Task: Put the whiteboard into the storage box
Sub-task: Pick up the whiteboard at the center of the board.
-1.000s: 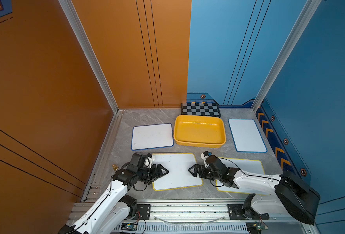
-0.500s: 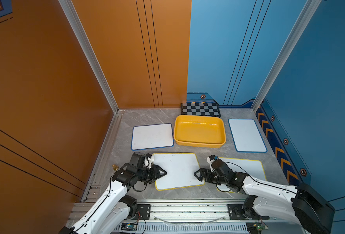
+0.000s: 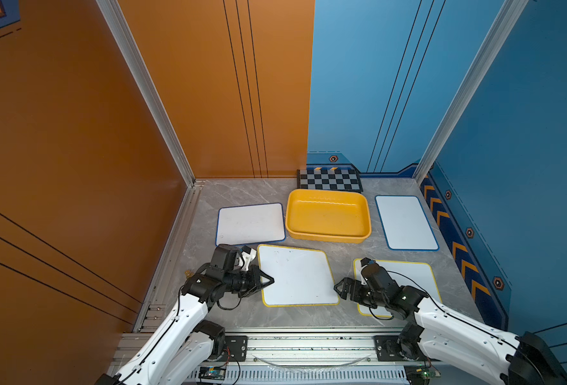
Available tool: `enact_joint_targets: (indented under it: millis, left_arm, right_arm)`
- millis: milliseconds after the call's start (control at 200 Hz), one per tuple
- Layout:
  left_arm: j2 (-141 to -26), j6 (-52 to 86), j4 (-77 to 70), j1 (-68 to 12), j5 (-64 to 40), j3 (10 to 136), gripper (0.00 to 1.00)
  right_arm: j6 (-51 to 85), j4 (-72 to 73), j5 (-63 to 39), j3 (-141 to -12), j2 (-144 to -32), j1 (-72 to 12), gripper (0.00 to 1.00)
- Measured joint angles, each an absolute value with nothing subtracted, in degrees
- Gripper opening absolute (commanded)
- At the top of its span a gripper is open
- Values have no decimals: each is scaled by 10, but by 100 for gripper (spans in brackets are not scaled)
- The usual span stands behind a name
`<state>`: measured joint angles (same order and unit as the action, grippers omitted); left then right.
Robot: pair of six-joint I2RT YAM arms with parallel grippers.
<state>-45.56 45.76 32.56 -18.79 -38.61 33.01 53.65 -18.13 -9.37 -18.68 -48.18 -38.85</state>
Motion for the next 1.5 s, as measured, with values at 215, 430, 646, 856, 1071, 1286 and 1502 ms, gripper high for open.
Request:
enact_joint_targets:
  millis: [215,430,646,856,1071,1286,1502]
  left_arm:
    - [-473,426,364,-183,-401,386,4]
    - [-484,408,392,-175,-402,405,0]
    - [-495,397,417,-161,-407,422,0]
    - [-507,377,446,-149,-411,453,0]
    - [-506,340,486,-149,-417,523,0]
    - [-506,319,511,-139,-421,576,0]
    - [-513,306,526,-126,-423,647,0]
  right_arm:
    - [507,-293,-96,-206,-422,-292,100]
    - [463,-326,-119,-255,-457,-242,100]
    - [436,-338,-125,-282,-488,-238,100]
    - [415,-342,-125,-318,-503,-217,100]
    - [391,-346,-124,-355,-537,-186,100]
    - [368,-350,-120,-408,-583,-147,100]
    - [342,-350,-111,-459,-642,-124,100]
